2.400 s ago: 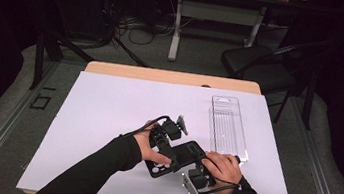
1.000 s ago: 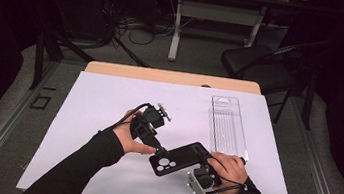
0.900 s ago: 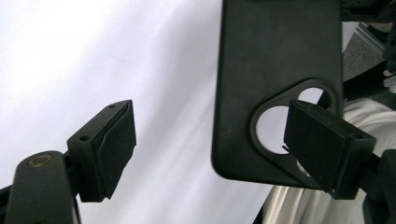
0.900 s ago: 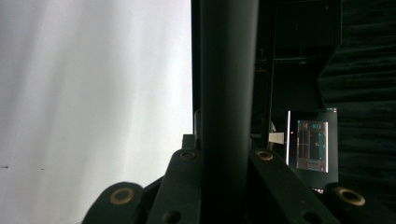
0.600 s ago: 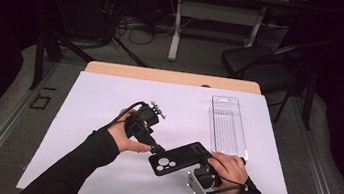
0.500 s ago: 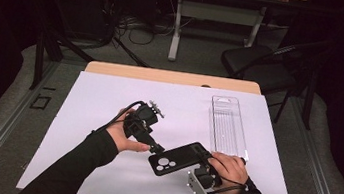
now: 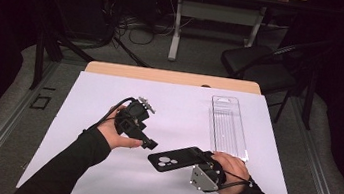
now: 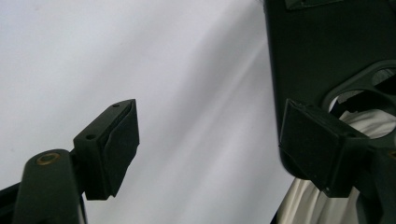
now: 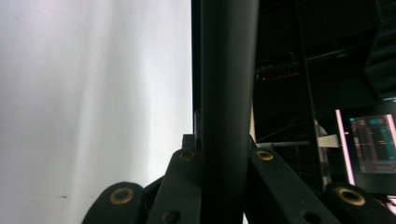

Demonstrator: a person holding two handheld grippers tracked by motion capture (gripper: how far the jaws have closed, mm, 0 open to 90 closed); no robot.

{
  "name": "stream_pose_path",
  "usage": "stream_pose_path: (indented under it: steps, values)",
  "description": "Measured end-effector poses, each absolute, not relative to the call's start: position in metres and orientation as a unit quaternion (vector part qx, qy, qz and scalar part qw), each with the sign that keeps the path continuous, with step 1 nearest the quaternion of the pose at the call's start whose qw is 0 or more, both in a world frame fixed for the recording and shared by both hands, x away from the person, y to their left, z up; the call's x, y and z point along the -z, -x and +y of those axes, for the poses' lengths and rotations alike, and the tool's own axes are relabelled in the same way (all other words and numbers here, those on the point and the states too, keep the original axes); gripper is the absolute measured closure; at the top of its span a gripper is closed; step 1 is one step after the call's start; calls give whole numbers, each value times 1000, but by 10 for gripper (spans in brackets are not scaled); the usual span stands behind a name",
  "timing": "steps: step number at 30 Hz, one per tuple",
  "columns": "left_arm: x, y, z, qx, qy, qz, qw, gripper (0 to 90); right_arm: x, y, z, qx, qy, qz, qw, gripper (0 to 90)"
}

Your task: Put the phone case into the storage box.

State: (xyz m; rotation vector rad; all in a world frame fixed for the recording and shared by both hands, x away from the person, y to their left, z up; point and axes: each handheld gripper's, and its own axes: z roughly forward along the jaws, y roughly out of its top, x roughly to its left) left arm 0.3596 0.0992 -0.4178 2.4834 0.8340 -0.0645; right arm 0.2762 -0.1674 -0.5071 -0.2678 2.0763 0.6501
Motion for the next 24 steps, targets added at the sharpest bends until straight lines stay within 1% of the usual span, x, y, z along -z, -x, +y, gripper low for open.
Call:
stream_pose_path:
  steps: [6,12,18,24]
  values:
    - [419,-361,111,22,-907,320,274,211,504,-278,-170,-295,80,856,417,884]
    - [417,-360,120,3,-905,312,289,230,501,-283,-172,-343,48,863,367,884]
    - [419,-359,126,-1,-902,312,298,250,498,-288,-174,-391,5,861,325,884]
    - [419,-355,126,2,-897,305,320,258,500,-293,-177,-424,-30,858,288,884]
